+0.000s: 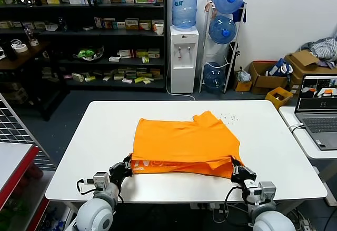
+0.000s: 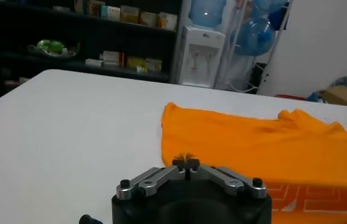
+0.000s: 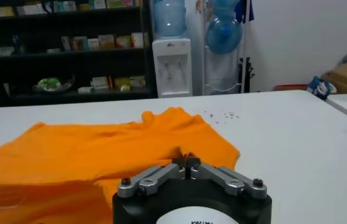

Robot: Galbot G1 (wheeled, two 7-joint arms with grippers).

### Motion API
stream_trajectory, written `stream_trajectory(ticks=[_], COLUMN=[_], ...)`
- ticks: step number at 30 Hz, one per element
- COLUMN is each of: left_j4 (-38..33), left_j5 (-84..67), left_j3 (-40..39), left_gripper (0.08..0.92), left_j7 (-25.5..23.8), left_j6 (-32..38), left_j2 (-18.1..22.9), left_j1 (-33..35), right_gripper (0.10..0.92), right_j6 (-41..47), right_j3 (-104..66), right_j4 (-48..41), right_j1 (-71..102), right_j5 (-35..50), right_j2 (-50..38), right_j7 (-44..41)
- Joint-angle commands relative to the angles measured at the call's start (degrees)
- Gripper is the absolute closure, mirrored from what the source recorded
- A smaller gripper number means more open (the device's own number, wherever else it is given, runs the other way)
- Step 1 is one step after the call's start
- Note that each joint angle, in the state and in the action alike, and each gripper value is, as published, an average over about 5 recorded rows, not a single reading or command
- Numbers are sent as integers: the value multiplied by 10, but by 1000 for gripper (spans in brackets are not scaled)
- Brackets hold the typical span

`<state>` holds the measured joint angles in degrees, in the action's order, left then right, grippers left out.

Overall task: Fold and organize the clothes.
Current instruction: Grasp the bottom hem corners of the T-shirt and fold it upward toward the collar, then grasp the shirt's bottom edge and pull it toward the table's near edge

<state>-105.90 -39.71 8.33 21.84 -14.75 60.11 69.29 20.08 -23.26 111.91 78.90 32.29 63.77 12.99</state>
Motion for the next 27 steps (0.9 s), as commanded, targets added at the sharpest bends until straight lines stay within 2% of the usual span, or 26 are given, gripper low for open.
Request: stream_trajectory(ticks=[1, 7, 13, 19, 22, 27], left_j4=[53, 28, -17, -20, -6, 25], left_j5=[0, 8, 29, 61, 67, 88], left_j3=[-21, -7, 23, 54, 56, 54], left_gripper=[860, 692, 519, 345, 261, 184], left_j7=[5, 5, -3, -39, -56, -83], left_j6=[-13, -19, -17, 10, 25, 42], left_j2=[6, 6, 0, 23, 36, 50], left_j1=[-66, -42, 36, 120, 130, 108], right_gripper=[799, 626, 452, 279, 220, 203], right_j6=[24, 9, -29, -65, -78, -80], right_j3=[26, 15, -20, -62, -82, -105], right_j4=[-47, -45, -20, -22, -41, -74], right_j1=[-75, -63, 11, 91, 110, 111], right_j5=[35, 13, -44, -85, -91, -55], right_j2=[-17, -9, -12, -9, -7, -4], right_j7=[1, -25, -80, -137, -151, -155])
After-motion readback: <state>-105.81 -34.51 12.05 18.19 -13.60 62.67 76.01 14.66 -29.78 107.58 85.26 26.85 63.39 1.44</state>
